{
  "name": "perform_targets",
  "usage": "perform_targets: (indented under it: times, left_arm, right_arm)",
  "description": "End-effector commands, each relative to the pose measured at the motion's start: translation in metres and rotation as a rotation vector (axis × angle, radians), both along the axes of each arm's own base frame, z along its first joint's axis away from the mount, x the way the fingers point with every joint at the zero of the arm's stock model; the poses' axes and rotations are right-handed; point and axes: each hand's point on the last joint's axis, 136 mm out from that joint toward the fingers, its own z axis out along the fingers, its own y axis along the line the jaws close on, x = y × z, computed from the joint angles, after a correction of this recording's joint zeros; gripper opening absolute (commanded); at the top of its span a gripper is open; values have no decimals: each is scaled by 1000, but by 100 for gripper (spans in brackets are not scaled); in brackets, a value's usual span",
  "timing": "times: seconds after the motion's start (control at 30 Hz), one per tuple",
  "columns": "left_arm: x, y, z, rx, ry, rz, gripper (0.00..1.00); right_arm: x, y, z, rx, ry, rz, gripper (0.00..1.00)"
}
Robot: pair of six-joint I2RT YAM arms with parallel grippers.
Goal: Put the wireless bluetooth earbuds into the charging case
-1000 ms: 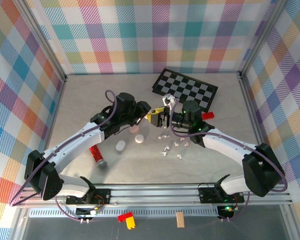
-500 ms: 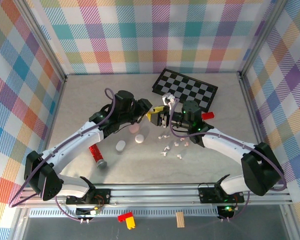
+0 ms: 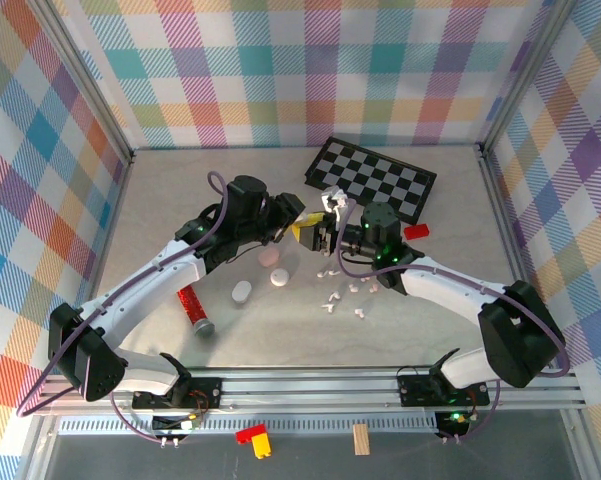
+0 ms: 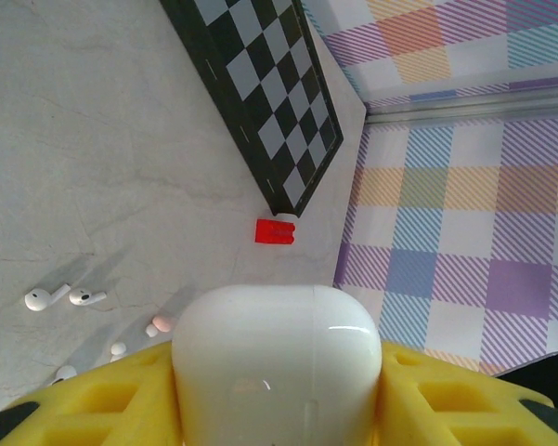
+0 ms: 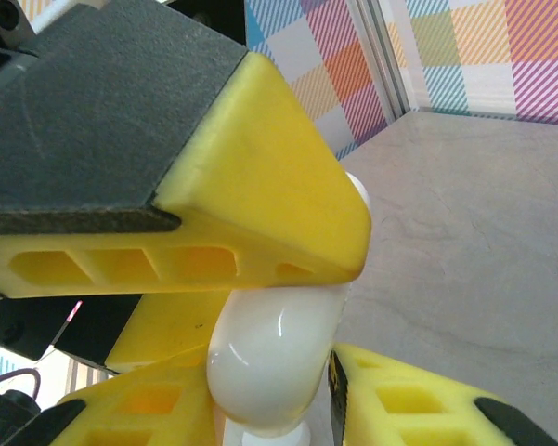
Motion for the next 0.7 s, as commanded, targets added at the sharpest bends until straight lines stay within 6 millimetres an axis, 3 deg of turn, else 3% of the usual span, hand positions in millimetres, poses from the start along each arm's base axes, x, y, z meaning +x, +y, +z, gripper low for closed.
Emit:
perform_targets:
  times: [0.0,0.13,0.37,0.67]
  left_arm:
    - [-7,0,10,-19,6,-17,47]
    - [-6,-4,4,-29,19,-24,47]
    - [-8,-1,5,-27,18,-18,47]
    - [-8,-1,5,-31,14,-17,48]
  right_arm:
    - [2,-2,26,46,-76,-16,33]
    - [6,0,35,117,-59,-19,33]
    - [12,-7,32,108,-68,-82,37]
    - [9,-6,31,90,-75,-59,16]
